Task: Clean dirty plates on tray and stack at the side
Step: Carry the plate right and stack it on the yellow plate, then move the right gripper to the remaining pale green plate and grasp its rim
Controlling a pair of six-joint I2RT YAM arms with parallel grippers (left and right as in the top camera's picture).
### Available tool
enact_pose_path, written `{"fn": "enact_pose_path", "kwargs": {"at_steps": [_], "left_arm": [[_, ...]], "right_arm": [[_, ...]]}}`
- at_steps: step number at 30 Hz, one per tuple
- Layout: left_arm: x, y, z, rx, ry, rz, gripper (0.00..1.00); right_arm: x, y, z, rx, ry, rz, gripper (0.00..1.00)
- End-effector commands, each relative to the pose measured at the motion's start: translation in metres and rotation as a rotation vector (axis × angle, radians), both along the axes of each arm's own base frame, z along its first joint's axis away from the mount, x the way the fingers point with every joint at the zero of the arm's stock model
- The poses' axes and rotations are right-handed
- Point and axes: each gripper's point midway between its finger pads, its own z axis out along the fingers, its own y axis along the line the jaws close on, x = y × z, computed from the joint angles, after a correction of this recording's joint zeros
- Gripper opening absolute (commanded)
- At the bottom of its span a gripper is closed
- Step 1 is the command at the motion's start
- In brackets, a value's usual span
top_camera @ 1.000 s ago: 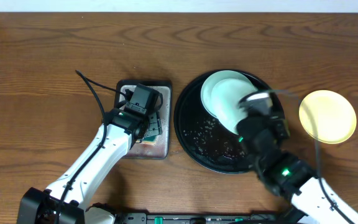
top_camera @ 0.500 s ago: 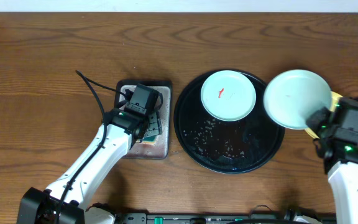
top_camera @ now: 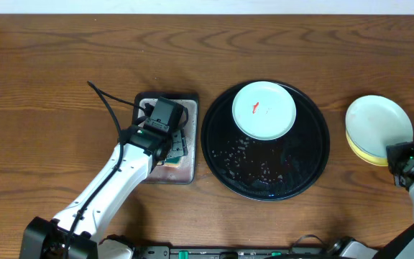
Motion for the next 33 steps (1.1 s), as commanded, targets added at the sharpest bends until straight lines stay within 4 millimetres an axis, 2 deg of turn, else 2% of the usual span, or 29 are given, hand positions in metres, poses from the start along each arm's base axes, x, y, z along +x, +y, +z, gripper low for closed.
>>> {"fn": "enact_pose_path", "kwargs": {"at_steps": [1,8,11,13,15,18,20,22,24,26,28,31,33], "left_arm": [[-0.002,0.001,-0.004,0.002,0.014,0.006,0.73],[-0.002,0.001,-0.004,0.002,0.014,0.006,0.73],[-0.002,0.001,-0.004,0.002,0.014,0.006,0.73],[-0.002,0.001,-0.004,0.002,0.014,0.006,0.73],[-0.002,0.001,-0.004,0.002,0.014,0.006,0.73],[-0.002,0.001,-0.004,0.002,0.014,0.006,0.73],[-0.002,0.001,-0.004,0.002,0.014,0.006,0.73],[-0.002,0.001,-0.004,0.002,0.014,0.006,0.73],[-0.002,0.001,-0.004,0.002,0.014,0.006,0.73],[-0.002,0.001,-0.004,0.002,0.014,0.007,0.73],[-0.002,0.001,-0.004,0.002,0.014,0.006,0.73],[-0.002,0.001,-0.004,0.002,0.014,0.006,0.73],[-0.002,0.001,-0.004,0.002,0.014,0.007,0.73]], "right_arm": [[0.004,-0.006,0.003,0.049,-0.042,-0.034,0.01],[0.000,-0.012,0.003,0.043,-0.035,-0.056,0.02],[0.001,-0.011,0.003,0.040,-0.039,-0.047,0.43],[0.003,-0.009,0.003,0.022,-0.034,-0.005,0.56],[0.007,-0.002,0.004,0.013,-0.040,0.071,0.63],[0.022,0.021,0.011,0.038,-0.111,0.247,0.66],[0.037,0.042,0.021,0.049,-0.197,0.394,0.62],[0.055,0.071,0.037,0.037,-0.303,0.585,0.55],[0.065,0.097,0.047,0.011,-0.360,0.743,0.54],[0.072,0.122,0.051,-0.023,-0.365,0.877,0.59],[0.078,0.149,0.055,-0.059,-0.351,1.010,0.60],[0.089,0.181,0.066,-0.135,-0.303,1.156,0.64],[0.097,0.196,0.074,-0.194,-0.256,1.221,0.67]]}}
